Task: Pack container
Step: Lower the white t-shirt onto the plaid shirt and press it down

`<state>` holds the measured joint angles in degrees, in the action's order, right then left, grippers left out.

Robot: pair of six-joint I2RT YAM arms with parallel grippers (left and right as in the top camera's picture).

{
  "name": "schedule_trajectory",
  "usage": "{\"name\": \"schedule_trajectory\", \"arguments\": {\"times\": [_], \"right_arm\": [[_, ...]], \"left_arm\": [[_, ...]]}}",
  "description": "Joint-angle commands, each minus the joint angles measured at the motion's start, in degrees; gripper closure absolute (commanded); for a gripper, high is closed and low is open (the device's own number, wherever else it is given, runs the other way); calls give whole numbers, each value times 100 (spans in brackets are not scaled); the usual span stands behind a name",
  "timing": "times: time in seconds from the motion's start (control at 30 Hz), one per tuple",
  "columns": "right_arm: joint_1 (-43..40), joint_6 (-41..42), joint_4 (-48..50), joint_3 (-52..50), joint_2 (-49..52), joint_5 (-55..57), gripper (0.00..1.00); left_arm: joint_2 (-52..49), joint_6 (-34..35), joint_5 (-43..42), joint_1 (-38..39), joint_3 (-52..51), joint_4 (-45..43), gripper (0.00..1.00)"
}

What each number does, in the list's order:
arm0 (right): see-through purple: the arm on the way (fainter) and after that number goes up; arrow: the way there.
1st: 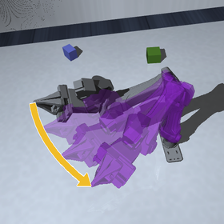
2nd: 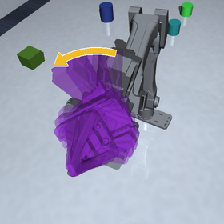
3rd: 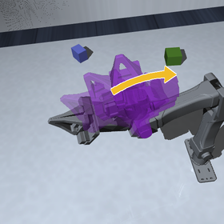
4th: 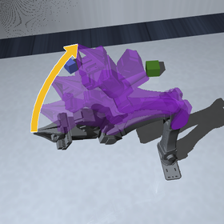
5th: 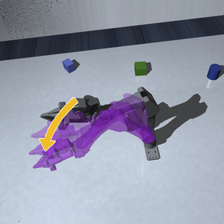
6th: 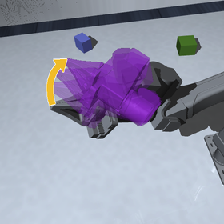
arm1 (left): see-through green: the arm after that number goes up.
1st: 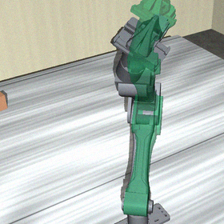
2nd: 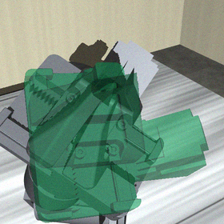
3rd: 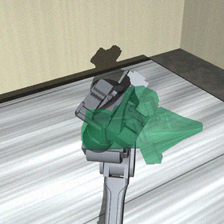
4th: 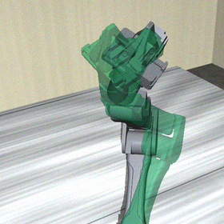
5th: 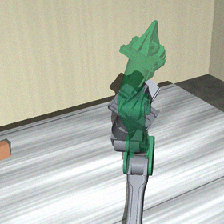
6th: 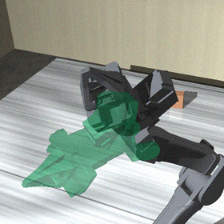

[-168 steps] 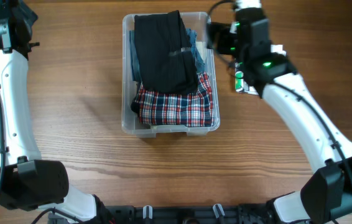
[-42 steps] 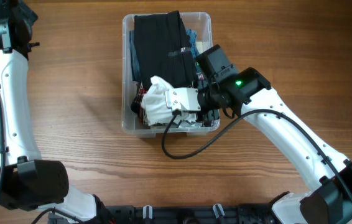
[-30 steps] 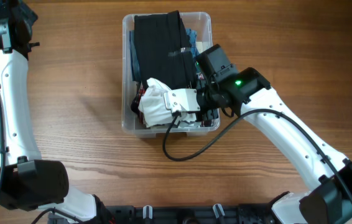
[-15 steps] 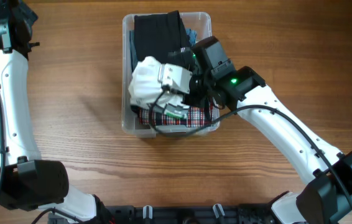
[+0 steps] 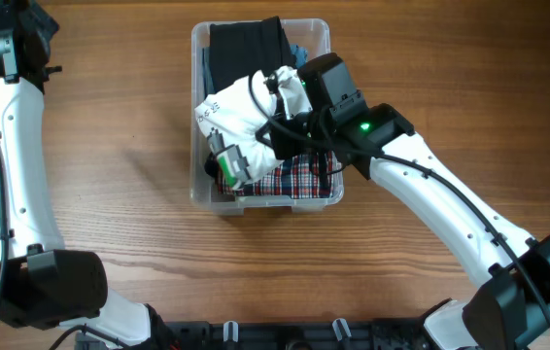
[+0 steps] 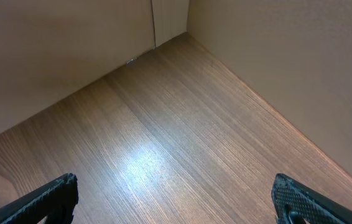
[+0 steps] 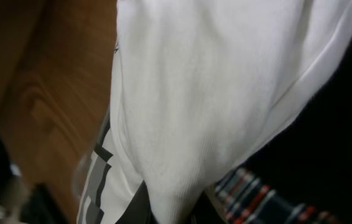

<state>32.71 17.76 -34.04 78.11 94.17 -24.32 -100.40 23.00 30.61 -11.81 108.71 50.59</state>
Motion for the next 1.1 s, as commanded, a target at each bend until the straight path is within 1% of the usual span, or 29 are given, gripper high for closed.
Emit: {"name": "schedule_trajectory", "arguments": {"times": [0.0,0.1,0.2,0.6,0.97,1.07], "right_arm": [[15,1650,9,24,52,-391,96],[63,2041,-127,17,55,-37,96],[155,2367,-354,15,55,555,96],[619,2684,-461,13,136,1631,96],[640,2750,-584,-214,389,1652,96],[640,2743,-579,-245,389,1478,96]], "left_arm": [[-26,-70,96,-31,-4,-13,0],[-26,-70,96,-31,-4,-13,0],[-26,-70,96,-31,-4,-13,0],[-26,-70,96,-31,-4,-13,0],[-26,-70,96,-31,-4,-13,0],[-26,-70,96,-31,-4,-13,0]]}}
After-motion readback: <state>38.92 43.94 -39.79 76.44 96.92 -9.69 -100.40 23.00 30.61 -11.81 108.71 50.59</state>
